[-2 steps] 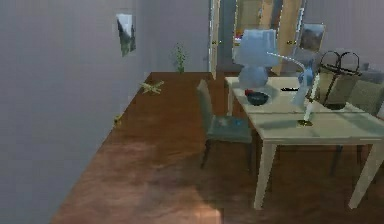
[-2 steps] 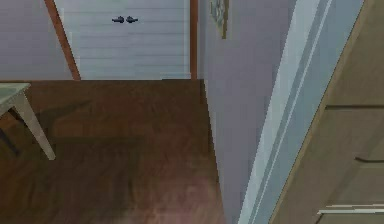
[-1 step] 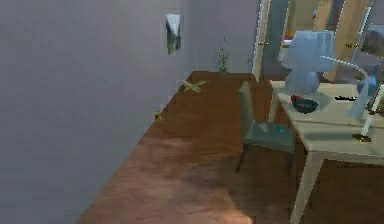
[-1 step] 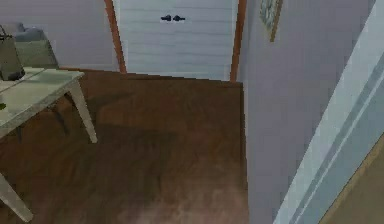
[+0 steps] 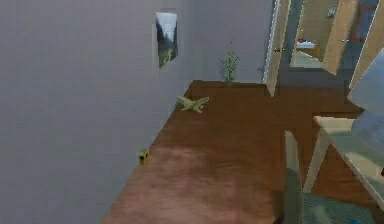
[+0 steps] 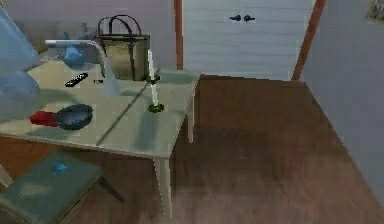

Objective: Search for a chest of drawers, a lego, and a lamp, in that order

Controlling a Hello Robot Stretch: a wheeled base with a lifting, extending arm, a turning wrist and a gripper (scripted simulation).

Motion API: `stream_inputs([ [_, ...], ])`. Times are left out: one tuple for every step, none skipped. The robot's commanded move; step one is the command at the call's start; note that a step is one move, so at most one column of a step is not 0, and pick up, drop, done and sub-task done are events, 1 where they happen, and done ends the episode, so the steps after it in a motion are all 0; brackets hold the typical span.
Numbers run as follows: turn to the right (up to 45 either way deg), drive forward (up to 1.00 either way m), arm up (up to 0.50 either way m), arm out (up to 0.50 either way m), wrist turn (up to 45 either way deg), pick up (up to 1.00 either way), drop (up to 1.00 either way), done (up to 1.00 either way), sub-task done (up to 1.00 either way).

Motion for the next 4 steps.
stream_inputs([
  [0.0,0.50,0.00,0.00,0.0,0.00,0.00,0.00,0.00],
  [6.0,0.00,0.00,0.00,0.0,0.00,0.00,0.00,0.00],
  [3.0,0.00,0.00,0.00,0.0,0.00,0.00,0.00,0.00],
  [-45.0,0.00,0.00,0.00,0.0,0.00,0.00,0.00,0.00],
])
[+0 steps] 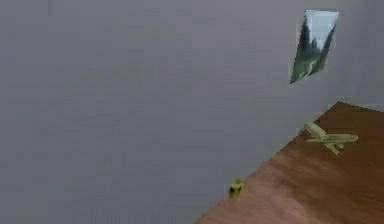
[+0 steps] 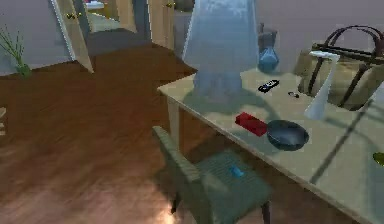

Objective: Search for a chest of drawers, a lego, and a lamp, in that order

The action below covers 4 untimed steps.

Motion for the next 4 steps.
stream_inputs([
  [-45.0,0.00,0.00,0.00,0.0,0.00,0.00,0.00,0.00],
  [-36.0,0.00,0.00,0.00,0.0,0.00,0.00,0.00,0.00],
  [0.0,0.05,0.00,0.00,0.0,0.00,0.00,0.00,0.00],
  [45.0,0.00,0.00,0.00,0.0,0.00,0.00,0.00,0.00],
])
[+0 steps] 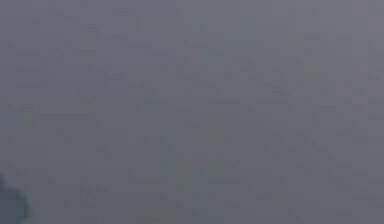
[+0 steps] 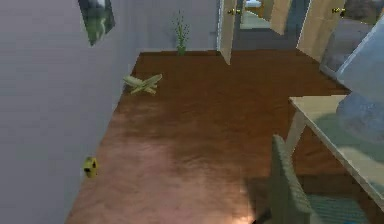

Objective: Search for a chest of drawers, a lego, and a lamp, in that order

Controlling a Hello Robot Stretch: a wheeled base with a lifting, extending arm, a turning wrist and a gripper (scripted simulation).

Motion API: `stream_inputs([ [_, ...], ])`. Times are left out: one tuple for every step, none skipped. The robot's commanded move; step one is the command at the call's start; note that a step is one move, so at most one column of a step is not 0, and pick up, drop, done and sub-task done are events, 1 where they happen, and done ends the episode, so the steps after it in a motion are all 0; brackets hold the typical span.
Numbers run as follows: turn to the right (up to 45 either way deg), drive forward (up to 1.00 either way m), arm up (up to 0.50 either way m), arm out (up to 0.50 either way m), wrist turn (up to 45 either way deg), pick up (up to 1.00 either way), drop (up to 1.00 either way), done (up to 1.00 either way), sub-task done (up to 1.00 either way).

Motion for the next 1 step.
stream_inputs([
  [45.0,0.00,0.00,0.00,0.0,0.00,0.00,0.00,0.00],
])
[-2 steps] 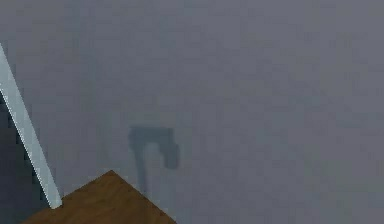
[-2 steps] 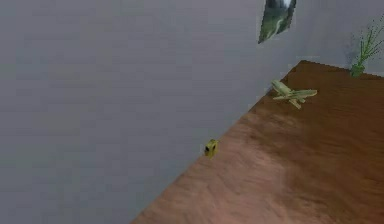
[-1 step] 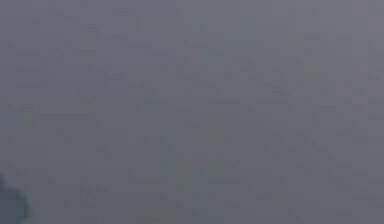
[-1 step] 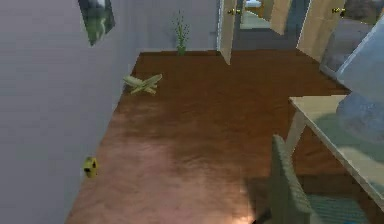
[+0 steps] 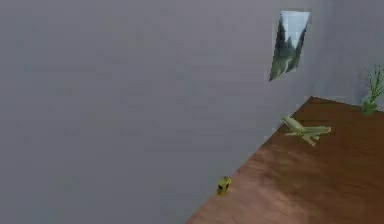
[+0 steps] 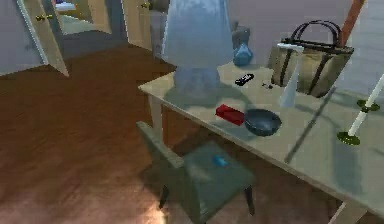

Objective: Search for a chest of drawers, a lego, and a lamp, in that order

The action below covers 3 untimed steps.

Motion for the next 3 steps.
stream_inputs([
  [42.0,0.00,0.00,0.00,0.0,0.00,0.00,0.00,0.00],
  [0.0,0.75,0.00,0.00,0.0,0.00,0.00,0.00,0.00],
  [-27.0,0.00,0.00,0.00,0.0,0.00,0.00,0.00,0.00],
])
